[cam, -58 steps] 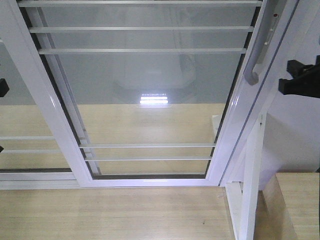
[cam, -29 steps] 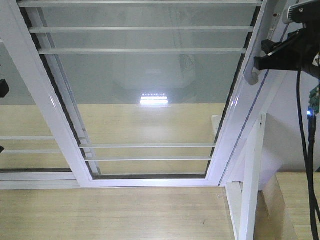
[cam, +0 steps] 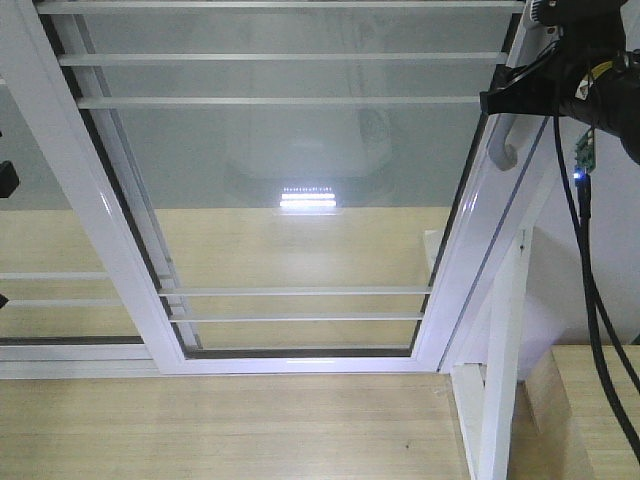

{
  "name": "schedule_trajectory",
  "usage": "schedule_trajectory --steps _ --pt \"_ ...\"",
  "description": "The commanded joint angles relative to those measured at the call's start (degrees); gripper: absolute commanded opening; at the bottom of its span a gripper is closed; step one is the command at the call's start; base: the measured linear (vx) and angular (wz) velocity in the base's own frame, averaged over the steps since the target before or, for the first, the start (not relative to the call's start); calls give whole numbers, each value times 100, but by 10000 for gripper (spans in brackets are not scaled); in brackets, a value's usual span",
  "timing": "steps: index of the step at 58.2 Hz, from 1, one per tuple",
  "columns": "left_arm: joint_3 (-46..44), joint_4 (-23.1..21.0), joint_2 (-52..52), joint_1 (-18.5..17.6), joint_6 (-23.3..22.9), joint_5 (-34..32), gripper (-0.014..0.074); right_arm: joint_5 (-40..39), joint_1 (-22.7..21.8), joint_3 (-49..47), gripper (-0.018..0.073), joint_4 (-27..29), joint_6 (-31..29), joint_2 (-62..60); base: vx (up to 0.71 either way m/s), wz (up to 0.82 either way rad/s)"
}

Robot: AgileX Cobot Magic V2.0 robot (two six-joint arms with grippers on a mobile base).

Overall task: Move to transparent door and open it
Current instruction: 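Reach the right gripper to the curved silver handle and grasp it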

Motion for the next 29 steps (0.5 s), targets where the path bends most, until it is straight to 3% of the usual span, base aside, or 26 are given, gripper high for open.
schedule_trajectory --steps 1,7,29 --pt "-205 -26 -60 -10 -52 -434 440 -519 -179 -288 443 285 34 -108 0 0" --pt "-205 -26 -60 -10 -52 -434 440 -853 -276 -324 443 660 -34 14 0 0" --pt "-205 -26 -60 -10 -46 -466 440 -1294 -248 -324 432 619 -28 429 0 0"
